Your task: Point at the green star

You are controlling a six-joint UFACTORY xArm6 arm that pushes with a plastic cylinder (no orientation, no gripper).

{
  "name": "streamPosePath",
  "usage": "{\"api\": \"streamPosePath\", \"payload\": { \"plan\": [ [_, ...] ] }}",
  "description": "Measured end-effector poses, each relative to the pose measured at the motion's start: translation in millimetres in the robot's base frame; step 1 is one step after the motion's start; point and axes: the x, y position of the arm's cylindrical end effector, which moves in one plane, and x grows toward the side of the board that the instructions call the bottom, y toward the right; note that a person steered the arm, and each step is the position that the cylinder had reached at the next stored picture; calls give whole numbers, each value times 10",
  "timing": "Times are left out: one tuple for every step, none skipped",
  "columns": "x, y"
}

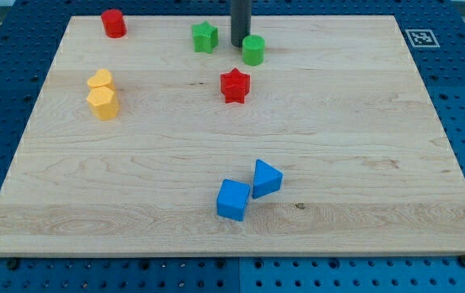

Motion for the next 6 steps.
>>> {"api": "streamPosePath", "payload": {
  "plan": [
    [238,11],
    [437,-206],
    [483,-588],
    [461,-962],
    [451,-979],
    [266,-963]
  ]
}}
